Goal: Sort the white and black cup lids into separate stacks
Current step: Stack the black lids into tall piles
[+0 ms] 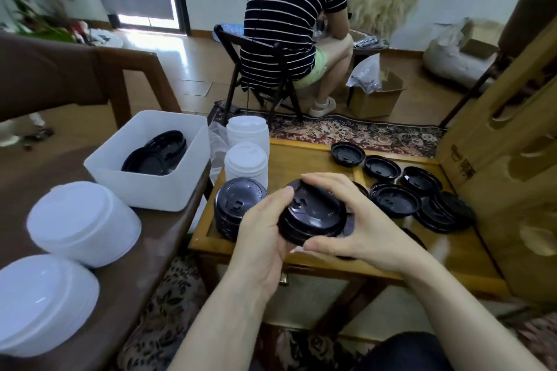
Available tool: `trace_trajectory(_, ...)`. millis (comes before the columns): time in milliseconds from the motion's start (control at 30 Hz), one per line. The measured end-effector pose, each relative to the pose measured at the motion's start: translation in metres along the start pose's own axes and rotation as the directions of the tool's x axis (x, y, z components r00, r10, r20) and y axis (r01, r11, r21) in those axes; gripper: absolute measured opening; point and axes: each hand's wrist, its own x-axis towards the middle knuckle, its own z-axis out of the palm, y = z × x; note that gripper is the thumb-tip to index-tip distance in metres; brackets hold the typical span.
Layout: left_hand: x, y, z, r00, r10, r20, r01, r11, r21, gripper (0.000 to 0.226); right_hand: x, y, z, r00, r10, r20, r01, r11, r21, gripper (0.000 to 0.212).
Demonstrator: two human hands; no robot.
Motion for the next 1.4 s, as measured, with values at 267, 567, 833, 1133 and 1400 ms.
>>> trace_trajectory(267, 0.012, 0.048, -0.039, 0.95, 0.272, -0.152, -0.19, 0.891, 0.412, 0.025, 0.055, -0.014, 0.05, 0.999, -0.03, -0.042, 0.028, 0.999, -0.028, 0.082)
trace_trajectory(567, 0.021, 0.045, -0.071, 0.928, 0.309, -0.207, -0.173, 0.852, 0.494, 0.036, 0.079, 0.008, 0.083, 0.984, 0.054, -0.167, -0.073, 0.991, -0.11, 0.083)
trace_trajectory(833, 0.033, 0.032, -0.074, 0.928, 0.274, -0.251, -0.116, 0.856, 0.504, 0.041, 0.08, 0.009, 0.093, 0.986, 0.091, -0.142, -0.119, 0.973, -0.197, 0.09)
trace_trajectory(1133, 0.035, 0.03, -0.077, 0.92, 0.275, -0.28, -0.113, 0.869, 0.483, 0.04, 0.059, 0.028, 0.075, 0.991, 0.118, -0.056, -0.117, 0.993, 0.022, 0.069)
trace_trajectory(1400, 0.04, 0.029, -0.082, 0.917, 0.26, -0.303, -0.11, 0.894, 0.434, 0.034, 0.06, 0.023, 0.087, 0.983, 0.174, -0.051, -0.166, 0.976, 0.141, 0.052)
